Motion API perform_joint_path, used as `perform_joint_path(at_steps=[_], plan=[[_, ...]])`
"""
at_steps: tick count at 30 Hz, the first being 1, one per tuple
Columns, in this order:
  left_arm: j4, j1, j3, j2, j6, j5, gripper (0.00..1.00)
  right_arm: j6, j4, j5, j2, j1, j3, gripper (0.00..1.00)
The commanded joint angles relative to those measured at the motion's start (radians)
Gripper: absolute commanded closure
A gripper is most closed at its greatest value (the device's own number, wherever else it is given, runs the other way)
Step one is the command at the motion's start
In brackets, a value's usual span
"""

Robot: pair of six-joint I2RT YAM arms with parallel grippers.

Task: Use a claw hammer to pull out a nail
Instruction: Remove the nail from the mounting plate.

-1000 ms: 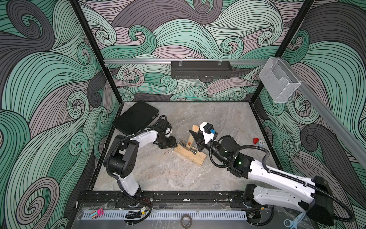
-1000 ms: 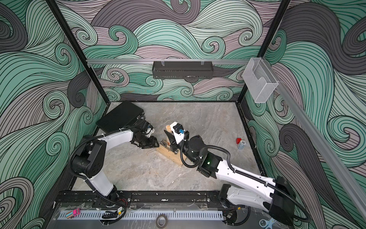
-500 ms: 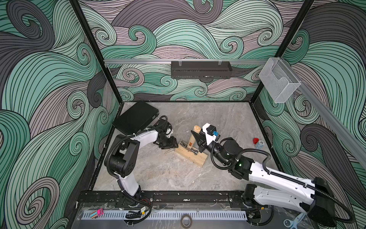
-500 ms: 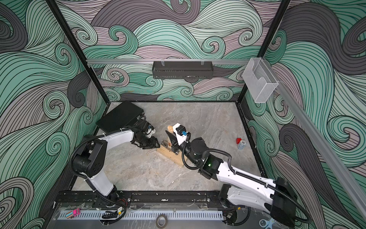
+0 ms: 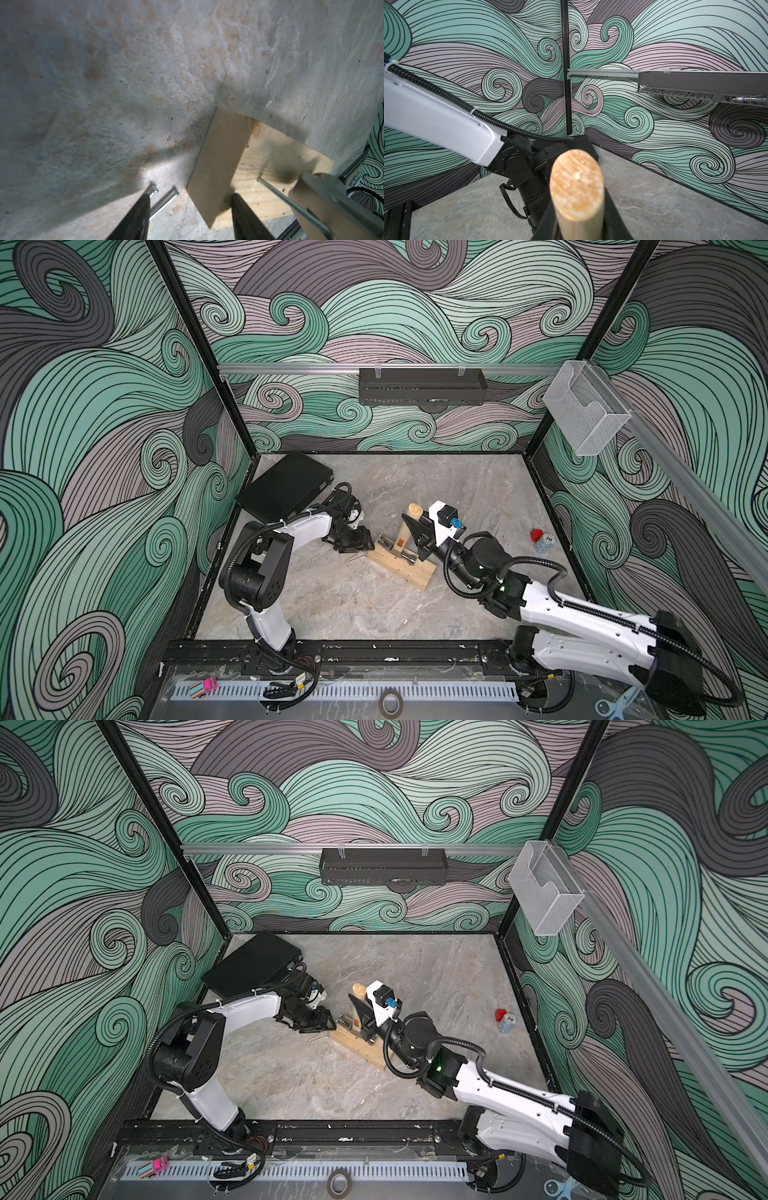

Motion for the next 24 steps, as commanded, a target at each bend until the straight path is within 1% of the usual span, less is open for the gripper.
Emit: perform_joint_path(at_steps=[1,8,17,22,24], plan=[[-0.063,0.004,-0.033,0.075,-0.007,-0.15,0.4,0.147,-0.015,-0.015,-0.013,0.006,-0.049,1.0],[-0.062,0.004,-0.033,0.075,-0.01,-0.149,0.4,0.163,0.021,0.003,-0.046,-0.006,-0.105,1.0],[-0.065,0.004,-0.037,0.075,-0.012,-0.148,0.4,0.184,0.038,0.005,-0.047,-0.01,-0.137,1.0],[-0.059,0.004,-0.038,0.065,-0.016,-0.136,0.41,0.183,0.029,0.013,-0.058,-0.011,-0.145,1.0],[-0.05,0.004,-0.038,0.053,-0.019,-0.122,0.41,0.172,-0.007,0.013,-0.069,-0.012,-0.135,1.0]])
